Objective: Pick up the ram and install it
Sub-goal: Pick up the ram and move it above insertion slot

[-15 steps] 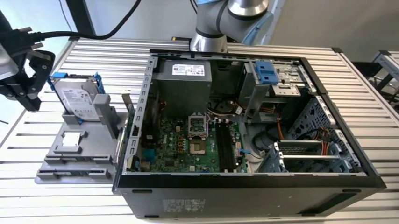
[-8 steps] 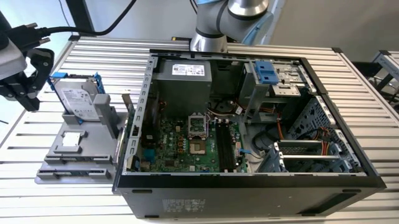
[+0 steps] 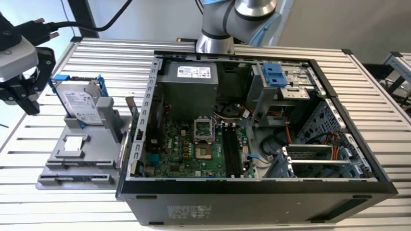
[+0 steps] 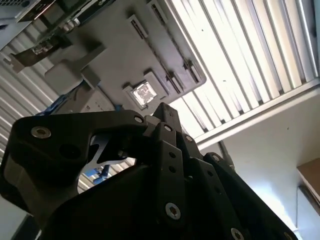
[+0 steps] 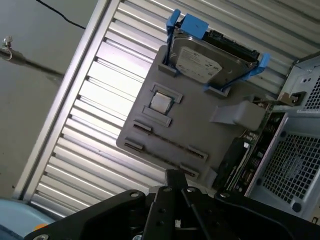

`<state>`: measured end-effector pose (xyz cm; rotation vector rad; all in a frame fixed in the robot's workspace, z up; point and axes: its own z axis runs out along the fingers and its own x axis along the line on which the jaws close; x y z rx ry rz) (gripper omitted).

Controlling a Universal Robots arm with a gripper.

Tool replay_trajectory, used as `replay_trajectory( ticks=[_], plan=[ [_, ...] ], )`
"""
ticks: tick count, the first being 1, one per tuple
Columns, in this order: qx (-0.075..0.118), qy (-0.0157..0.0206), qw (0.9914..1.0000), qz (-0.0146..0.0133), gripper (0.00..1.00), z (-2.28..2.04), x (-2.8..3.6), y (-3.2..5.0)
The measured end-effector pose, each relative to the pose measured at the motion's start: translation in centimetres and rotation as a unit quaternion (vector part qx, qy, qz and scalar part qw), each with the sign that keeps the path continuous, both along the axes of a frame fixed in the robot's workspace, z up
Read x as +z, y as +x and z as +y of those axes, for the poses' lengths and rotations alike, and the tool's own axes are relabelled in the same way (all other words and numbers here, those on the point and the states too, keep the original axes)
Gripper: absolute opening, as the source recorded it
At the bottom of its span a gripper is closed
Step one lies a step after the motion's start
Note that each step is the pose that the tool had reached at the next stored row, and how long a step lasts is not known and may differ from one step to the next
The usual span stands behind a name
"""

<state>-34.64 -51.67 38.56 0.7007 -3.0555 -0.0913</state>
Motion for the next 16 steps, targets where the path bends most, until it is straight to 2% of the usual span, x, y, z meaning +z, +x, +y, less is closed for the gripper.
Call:
replay_trajectory(
  ticks=[4, 8, 11, 15, 16],
  plan=[
    [0.037, 0.0000, 0.99932, 0.0000, 0.00, 0.00, 0.00, 0.00],
    [0.073, 0.0000, 0.99734, 0.0000, 0.00, 0.00, 0.00, 0.00],
    [0.100, 0.0000, 0.99503, 0.0000, 0.00, 0.00, 0.00, 0.00],
    [0.135, -0.0001, 0.99091, 0.0001, 0.00, 0.00, 0.01, 0.00],
    [0.140, 0.0000, 0.99017, 0.0001, 0.00, 0.00, 0.02, 0.00]
  ],
)
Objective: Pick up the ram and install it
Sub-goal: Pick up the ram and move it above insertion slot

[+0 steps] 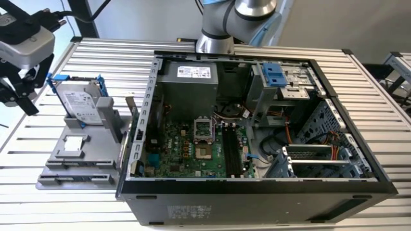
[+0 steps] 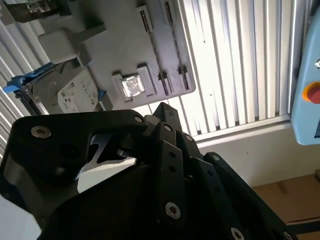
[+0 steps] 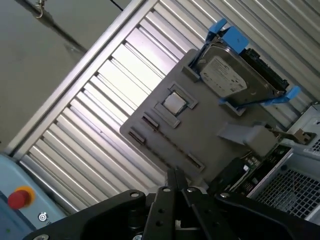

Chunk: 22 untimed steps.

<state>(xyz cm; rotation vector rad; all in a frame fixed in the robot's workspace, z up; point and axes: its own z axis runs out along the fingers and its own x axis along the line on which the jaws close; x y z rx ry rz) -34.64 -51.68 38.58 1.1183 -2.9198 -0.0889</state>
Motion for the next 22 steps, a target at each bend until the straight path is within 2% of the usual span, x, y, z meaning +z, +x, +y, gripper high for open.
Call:
replay_trajectory(
  ticks=[5, 8, 11, 14, 17, 19, 22],
  plan=[
    [0.032, 0.0001, 0.99949, -0.0001, 0.00, 0.00, 0.02, 0.00],
    [0.060, 0.0000, 0.99819, -0.0001, 0.00, 0.00, 0.02, 0.00],
    [0.087, 0.0000, 0.99618, 0.0000, 0.00, 0.00, 0.02, 0.00],
    [0.115, 0.0001, 0.99342, 0.0000, 0.00, 0.00, 0.02, 0.00],
    [0.142, 0.0000, 0.98993, 0.0000, 0.00, 0.00, 0.02, 0.00],
    [0.160, 0.0001, 0.98718, 0.0000, 0.00, 0.00, 0.02, 0.00],
    [0.187, 0.0000, 0.98242, 0.0000, 0.00, 0.00, 0.02, 0.00]
  ],
)
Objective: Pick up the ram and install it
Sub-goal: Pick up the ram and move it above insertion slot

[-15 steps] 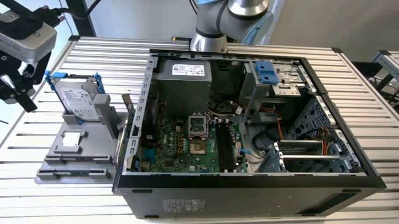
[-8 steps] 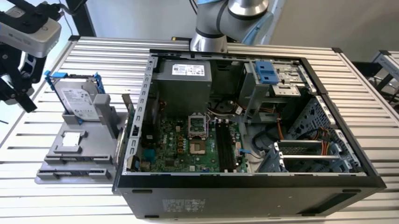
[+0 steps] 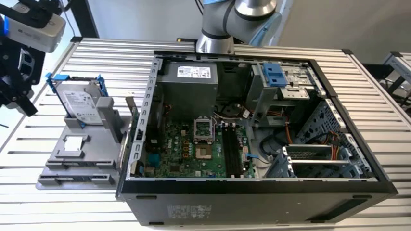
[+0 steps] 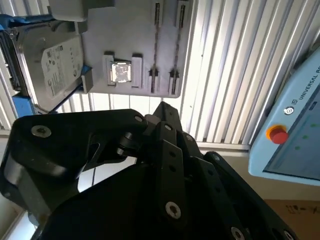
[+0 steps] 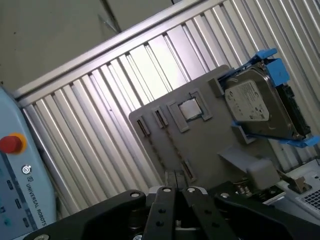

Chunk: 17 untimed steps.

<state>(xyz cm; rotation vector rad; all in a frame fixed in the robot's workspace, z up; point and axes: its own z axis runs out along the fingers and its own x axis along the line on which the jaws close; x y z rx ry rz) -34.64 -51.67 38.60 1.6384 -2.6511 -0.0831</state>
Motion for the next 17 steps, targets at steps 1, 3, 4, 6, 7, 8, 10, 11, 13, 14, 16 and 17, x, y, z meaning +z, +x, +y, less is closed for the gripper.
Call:
replay_trajectory(
  ticks=[1, 3, 4, 6, 7, 8, 10, 11, 13, 14, 16, 17],
  plan=[
    [0.009, 0.0000, 0.99996, 0.0000, 0.00, 0.00, 0.00, 0.00],
    [0.027, -0.0001, 0.99964, 0.0000, 0.00, 0.00, 0.00, 0.00],
    [0.036, -0.0002, 0.99935, 0.0000, 0.00, 0.00, 0.00, 0.00],
    [0.054, -0.0002, 0.99852, 0.0000, 0.00, 0.00, 0.00, 0.00],
    [0.064, -0.0002, 0.99797, 0.0000, 0.00, 0.00, 0.00, 0.00],
    [0.073, -0.0001, 0.99736, 0.0000, 0.00, 0.00, -0.01, 0.00],
    [0.090, -0.0002, 0.99591, 0.0000, 0.00, 0.00, -0.01, 0.00],
    [0.100, -0.0002, 0.99503, -0.0001, 0.00, 0.00, -0.01, 0.00],
    [0.118, -0.0002, 0.99302, -0.0003, 0.00, 0.00, -0.01, 0.00],
    [0.127, -0.0003, 0.99188, -0.0009, 0.00, -0.01, -0.01, 0.00],
    [0.153, -0.0012, 0.98824, -0.0081, 0.00, 0.00, -0.01, 0.00],
    [0.160, -0.0018, 0.98705, -0.0117, 0.00, 0.00, -0.02, 0.00]
  ],
)
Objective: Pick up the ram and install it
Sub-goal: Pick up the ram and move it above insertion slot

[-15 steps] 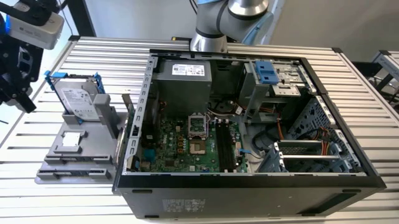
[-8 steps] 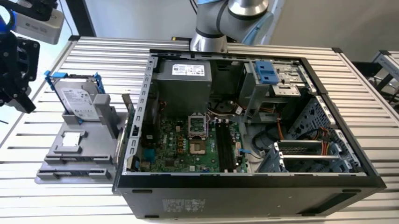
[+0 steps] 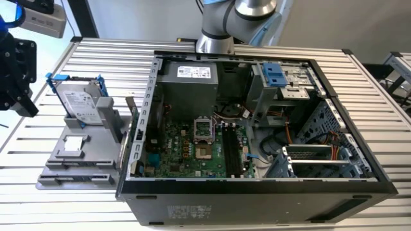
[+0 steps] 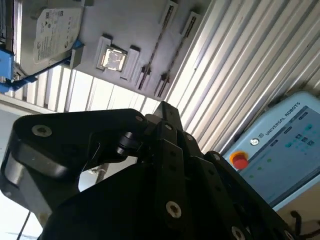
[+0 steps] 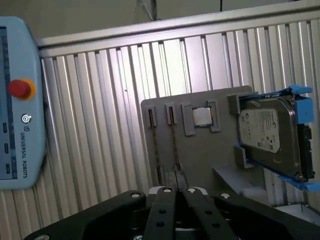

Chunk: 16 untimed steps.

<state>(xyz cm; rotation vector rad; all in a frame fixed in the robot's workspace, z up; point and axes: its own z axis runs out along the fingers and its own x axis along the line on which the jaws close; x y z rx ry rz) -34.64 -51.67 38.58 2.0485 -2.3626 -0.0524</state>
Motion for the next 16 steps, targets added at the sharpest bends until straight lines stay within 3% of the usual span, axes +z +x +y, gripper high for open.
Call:
replay_trajectory(
  ticks=[5, 6, 12, 16],
  plan=[
    [0.031, 0.0000, 0.99939, -0.0166, 0.00, 0.00, -0.03, 0.00],
    [0.037, 0.0001, 0.99915, -0.0176, 0.00, 0.00, -0.03, 0.00],
    [0.077, 0.0008, 0.99684, -0.0177, 0.00, 0.00, -0.07, -0.06],
    [0.081, 0.0009, 0.99658, -0.0176, 0.00, 0.00, -0.15, -0.07]
  ],
)
